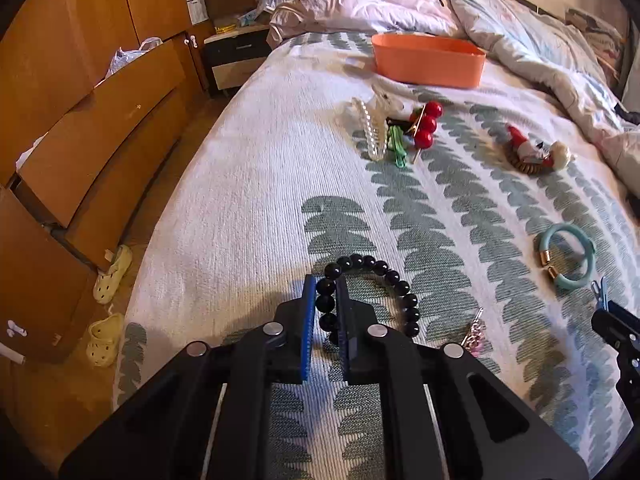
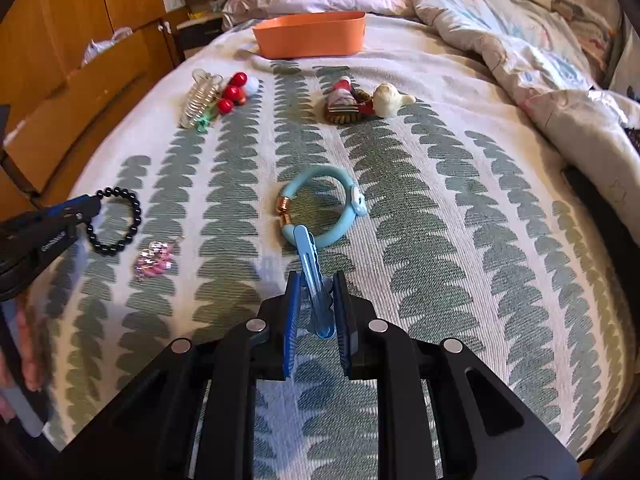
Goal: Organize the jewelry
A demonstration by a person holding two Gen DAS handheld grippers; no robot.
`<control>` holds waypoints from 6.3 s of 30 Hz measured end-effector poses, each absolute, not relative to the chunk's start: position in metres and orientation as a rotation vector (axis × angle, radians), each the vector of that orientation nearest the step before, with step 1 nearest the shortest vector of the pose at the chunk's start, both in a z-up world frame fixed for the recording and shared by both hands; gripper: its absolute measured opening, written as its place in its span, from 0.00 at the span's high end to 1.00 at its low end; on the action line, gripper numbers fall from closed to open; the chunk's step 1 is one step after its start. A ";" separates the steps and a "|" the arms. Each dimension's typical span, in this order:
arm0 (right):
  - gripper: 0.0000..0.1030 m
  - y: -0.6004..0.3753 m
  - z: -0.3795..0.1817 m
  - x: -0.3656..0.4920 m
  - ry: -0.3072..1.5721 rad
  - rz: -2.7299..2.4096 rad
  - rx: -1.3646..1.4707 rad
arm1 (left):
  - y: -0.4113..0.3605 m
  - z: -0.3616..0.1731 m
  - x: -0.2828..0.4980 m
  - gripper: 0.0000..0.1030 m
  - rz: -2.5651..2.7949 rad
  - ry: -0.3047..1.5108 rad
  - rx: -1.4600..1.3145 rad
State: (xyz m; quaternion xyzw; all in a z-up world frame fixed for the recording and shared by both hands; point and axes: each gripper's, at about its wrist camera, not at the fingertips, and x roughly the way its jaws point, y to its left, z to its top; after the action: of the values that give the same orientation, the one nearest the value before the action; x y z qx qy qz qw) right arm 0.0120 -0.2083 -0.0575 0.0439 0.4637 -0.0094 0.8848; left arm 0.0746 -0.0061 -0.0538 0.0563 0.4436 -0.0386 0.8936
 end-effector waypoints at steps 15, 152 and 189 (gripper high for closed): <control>0.84 -0.220 -0.028 0.000 0.880 0.007 0.153 | -0.003 -0.023 0.064 0.90 -0.123 0.838 0.075; 0.09 -0.217 -0.019 -0.043 0.766 -0.064 0.160 | -0.018 -0.026 -0.003 0.06 -0.109 0.687 0.083; 0.10 -0.224 -0.032 0.020 0.820 -0.130 0.099 | -0.037 -0.051 0.022 0.06 -0.141 0.759 0.148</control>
State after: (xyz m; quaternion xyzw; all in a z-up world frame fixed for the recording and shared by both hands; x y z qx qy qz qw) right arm 0.0200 -0.2242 -0.0316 0.0481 0.3983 -0.0633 0.9138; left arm 0.0217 -0.0370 -0.0509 0.0722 0.3698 -0.0686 0.9238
